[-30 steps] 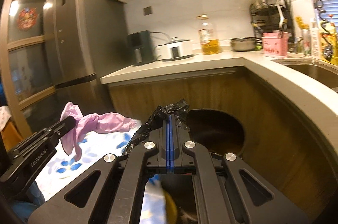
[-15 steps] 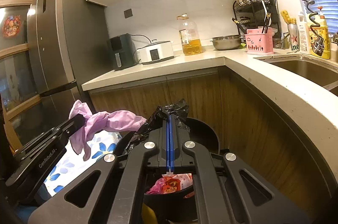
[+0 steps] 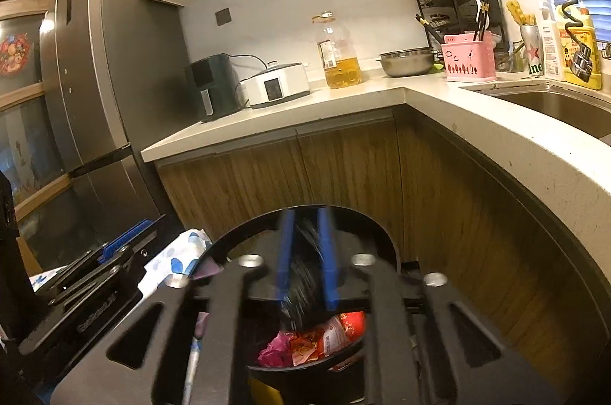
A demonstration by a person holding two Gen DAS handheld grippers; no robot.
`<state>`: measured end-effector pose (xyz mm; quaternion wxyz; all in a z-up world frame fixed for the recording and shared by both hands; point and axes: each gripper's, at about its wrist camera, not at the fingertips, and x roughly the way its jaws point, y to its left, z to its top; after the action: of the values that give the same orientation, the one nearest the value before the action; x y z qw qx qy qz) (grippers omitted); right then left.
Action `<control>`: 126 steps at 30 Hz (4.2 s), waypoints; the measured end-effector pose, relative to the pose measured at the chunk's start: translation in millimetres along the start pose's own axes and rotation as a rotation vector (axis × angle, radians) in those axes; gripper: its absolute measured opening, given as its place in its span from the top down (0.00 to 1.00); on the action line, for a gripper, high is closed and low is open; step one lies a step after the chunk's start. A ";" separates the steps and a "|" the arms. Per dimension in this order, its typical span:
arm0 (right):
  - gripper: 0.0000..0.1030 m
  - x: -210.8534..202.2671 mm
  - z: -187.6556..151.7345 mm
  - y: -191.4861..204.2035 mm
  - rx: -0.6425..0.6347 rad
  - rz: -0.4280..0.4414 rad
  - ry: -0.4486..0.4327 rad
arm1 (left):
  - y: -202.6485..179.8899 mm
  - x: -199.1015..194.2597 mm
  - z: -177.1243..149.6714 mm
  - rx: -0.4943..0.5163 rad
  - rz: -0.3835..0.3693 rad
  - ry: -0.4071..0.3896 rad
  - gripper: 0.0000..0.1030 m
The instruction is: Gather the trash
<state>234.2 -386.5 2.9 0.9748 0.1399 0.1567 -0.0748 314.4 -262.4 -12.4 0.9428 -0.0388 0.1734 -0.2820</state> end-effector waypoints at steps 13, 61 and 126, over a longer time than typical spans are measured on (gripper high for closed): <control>0.16 -34.5 -17.6 20.8 -0.026 -0.014 0.040 | 41.3 -64.0 -10.8 -0.051 0.212 -0.014 0.12; 0.06 -238.6 -99.5 169.5 -0.245 -0.019 0.047 | 72.2 -363.1 -90.8 -0.107 0.451 -0.042 0.06; 0.06 -244.6 -92.9 166.7 -0.219 -0.035 0.036 | 61.1 -360.6 -90.1 -0.085 0.429 -0.038 0.06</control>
<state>9.5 -175.7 39.7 0.9799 0.0311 0.1837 -0.0716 33.1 -12.4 2.8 0.9818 -0.0461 0.1718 -0.0668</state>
